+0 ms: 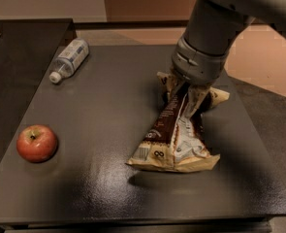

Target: Move brown chip bag near blue plastic bottle

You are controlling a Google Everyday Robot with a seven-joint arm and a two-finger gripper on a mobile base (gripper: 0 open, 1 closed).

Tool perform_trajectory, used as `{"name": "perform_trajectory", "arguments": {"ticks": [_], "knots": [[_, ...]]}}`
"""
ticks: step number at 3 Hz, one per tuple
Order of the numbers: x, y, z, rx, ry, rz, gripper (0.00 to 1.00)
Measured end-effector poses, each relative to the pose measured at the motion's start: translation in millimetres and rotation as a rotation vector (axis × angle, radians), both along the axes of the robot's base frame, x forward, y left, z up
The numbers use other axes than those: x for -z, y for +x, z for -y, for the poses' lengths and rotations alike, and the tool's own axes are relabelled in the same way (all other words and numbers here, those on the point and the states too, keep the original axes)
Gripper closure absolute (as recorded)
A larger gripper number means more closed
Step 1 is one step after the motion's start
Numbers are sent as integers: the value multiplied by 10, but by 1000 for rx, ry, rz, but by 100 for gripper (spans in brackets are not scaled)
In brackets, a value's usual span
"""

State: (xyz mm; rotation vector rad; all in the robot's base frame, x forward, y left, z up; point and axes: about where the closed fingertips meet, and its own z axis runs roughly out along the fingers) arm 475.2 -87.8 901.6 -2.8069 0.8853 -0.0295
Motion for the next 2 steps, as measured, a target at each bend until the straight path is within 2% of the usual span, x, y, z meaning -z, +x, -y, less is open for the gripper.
{"name": "perform_trajectory", "arguments": {"ticks": [2], "knots": [[-192, 584, -493, -49, 112, 127, 100]]}}
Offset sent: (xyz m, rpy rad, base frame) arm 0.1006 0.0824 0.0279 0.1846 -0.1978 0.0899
